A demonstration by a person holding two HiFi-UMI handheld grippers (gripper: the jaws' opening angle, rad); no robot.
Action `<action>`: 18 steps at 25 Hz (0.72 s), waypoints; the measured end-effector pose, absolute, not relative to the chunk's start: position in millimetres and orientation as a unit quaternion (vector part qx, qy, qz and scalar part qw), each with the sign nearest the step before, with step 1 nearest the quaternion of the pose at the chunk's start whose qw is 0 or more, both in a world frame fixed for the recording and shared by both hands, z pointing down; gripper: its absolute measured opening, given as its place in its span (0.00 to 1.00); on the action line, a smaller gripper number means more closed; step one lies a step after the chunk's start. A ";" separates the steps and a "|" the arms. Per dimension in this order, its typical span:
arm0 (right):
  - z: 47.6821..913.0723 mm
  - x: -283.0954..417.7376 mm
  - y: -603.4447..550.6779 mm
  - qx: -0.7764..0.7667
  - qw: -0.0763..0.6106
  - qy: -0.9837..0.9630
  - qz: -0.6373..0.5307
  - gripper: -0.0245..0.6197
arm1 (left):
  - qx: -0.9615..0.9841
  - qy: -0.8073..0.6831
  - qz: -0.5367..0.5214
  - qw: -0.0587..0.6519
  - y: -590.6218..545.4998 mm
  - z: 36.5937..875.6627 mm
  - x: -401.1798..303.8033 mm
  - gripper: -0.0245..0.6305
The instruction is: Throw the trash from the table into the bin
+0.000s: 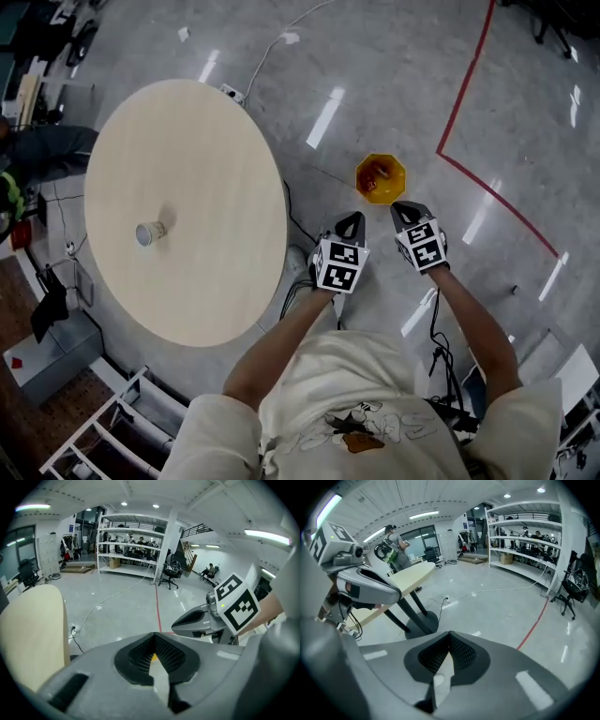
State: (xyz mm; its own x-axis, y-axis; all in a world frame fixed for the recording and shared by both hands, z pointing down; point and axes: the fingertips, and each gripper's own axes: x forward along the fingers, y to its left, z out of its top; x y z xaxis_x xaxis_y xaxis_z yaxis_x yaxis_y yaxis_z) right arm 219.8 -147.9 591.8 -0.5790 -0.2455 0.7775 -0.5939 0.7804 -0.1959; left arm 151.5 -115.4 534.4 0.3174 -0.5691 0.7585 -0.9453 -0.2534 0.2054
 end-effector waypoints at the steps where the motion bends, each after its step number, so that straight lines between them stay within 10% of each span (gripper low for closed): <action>1: 582.3 216.2 -140.1 0.235 0.386 -0.864 0.220 0.05 | 0.742 -0.511 0.277 0.333 -110.2 527.2 153.8 0.04; 18: 440.4 113.2 -20.1 0.104 0.339 -0.922 0.152 0.05 | 0.713 -0.565 0.237 0.342 15.2 421.6 67.3 0.04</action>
